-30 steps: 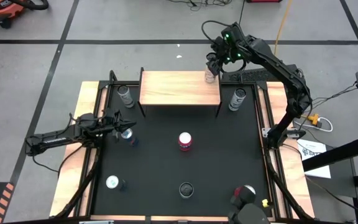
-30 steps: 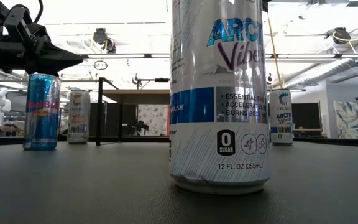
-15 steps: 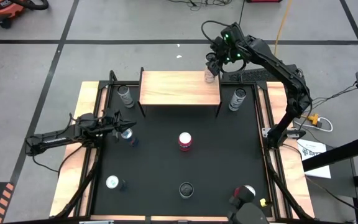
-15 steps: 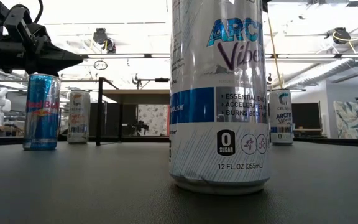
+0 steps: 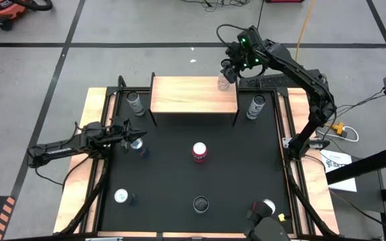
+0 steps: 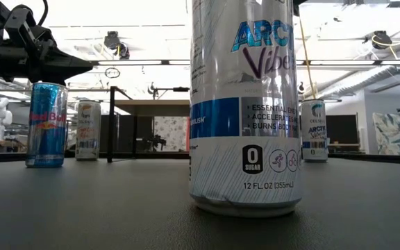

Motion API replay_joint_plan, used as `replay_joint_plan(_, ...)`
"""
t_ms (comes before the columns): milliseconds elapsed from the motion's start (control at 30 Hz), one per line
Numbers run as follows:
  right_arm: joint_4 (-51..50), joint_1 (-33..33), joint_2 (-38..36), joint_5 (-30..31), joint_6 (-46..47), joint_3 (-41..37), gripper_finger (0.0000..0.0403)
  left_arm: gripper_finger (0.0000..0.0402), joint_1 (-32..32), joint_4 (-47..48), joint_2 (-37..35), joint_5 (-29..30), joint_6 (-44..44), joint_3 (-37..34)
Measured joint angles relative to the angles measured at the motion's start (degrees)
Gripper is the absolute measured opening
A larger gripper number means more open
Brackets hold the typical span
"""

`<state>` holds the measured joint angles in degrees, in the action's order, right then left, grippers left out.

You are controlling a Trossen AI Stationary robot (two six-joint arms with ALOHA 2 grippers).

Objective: Place canned beverage on shelf
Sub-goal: Put the bottom white-yellow soda can on the shelf

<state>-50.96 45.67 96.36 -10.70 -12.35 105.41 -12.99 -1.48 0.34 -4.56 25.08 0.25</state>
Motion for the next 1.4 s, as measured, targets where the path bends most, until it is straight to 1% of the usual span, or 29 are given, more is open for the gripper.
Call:
replay_joint_plan(333, -0.4, 0.0, -0.2, 0.0, -0.4, 0.0, 0.0274, 0.0, 0.0, 0.0, 0.0, 0.0, 0.0, 0.0)
replay_joint_plan(600, -1.1, 0.0, -1.8, 0.1, -0.4, -0.2, 0.0275, 0.0, 0.0, 0.0, 0.0, 0.0, 0.0, 0.0)
replay_joint_plan(900, -0.3, -0.2, -0.4, 0.1, -1.7, -0.1, 0.0275, 0.0, 0.0, 0.0, 0.0, 0.0, 0.0, 0.0)
replay_joint_plan(1400, -1.4, -0.5, -0.3, 0.3, -2.2, 0.0, 0.0275, 0.0, 0.0, 0.0, 0.0, 0.0, 0.0, 0.0)
